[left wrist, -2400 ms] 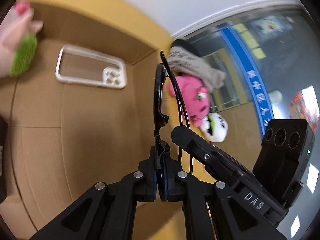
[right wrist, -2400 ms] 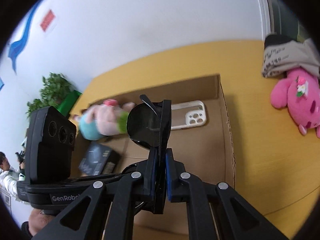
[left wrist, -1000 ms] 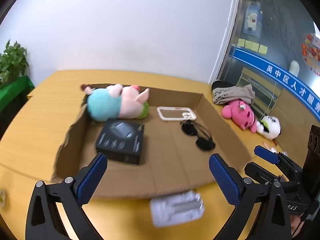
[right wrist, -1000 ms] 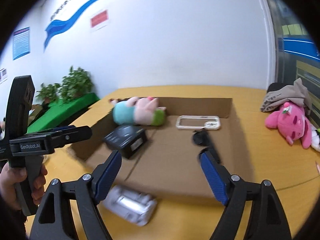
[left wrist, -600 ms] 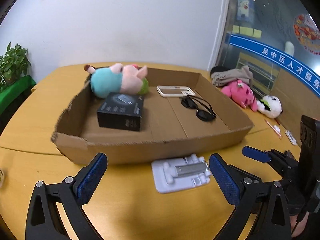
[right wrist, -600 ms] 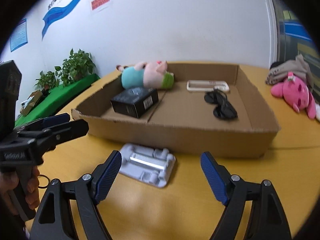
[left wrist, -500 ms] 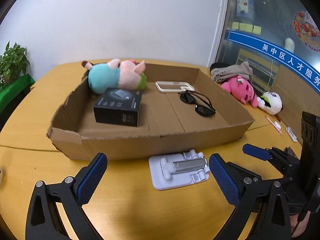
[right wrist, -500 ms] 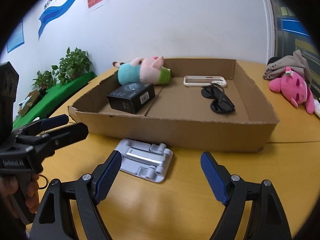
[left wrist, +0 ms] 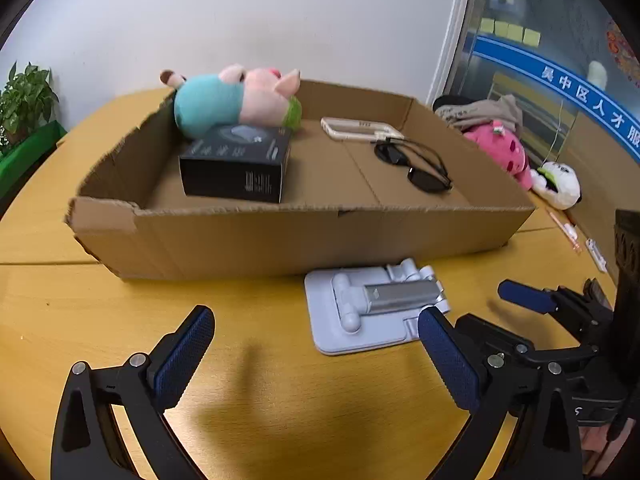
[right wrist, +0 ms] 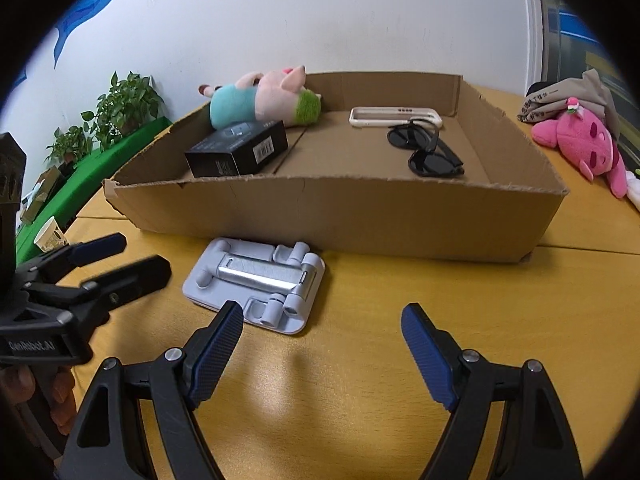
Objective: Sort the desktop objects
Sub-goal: 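Move the left gripper back to the white phone stand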
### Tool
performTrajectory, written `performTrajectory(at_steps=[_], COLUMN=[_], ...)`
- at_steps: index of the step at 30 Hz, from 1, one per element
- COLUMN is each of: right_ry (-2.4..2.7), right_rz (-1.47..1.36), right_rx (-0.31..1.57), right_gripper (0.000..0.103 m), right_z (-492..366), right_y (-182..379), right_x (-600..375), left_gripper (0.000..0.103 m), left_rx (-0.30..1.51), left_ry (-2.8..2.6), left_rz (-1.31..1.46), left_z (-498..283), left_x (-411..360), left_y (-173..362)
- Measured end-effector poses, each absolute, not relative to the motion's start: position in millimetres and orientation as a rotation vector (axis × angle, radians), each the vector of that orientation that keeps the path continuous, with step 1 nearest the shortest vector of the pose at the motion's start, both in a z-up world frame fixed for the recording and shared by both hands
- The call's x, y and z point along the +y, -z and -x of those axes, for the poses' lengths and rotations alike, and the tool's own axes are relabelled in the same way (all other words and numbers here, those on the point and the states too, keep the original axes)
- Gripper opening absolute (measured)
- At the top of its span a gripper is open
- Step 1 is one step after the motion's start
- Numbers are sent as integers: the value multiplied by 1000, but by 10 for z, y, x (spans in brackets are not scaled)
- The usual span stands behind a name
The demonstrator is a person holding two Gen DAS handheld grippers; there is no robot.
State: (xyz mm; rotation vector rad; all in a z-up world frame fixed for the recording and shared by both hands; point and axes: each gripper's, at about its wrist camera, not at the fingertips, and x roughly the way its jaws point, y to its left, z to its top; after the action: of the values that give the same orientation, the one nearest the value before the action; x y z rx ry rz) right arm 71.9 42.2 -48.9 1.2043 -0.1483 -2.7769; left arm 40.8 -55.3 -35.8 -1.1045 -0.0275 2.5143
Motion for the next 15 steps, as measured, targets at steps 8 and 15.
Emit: performTrajectory(at_steps=[8,15], right_ry=[2746,2707], right_rz=[-1268,-1289], right_rx=[-123,-125], right_gripper=[80,74], right_z=[-532,-450], right_y=[664,715], right_x=[371,347], left_gripper=[91,78], left_rx=[-77,-29], left_ry=[-2456,-2448], left_rz=[1216,1226], left_z=[-251,-204], left_x=[-586,-519], left_y=[575,685])
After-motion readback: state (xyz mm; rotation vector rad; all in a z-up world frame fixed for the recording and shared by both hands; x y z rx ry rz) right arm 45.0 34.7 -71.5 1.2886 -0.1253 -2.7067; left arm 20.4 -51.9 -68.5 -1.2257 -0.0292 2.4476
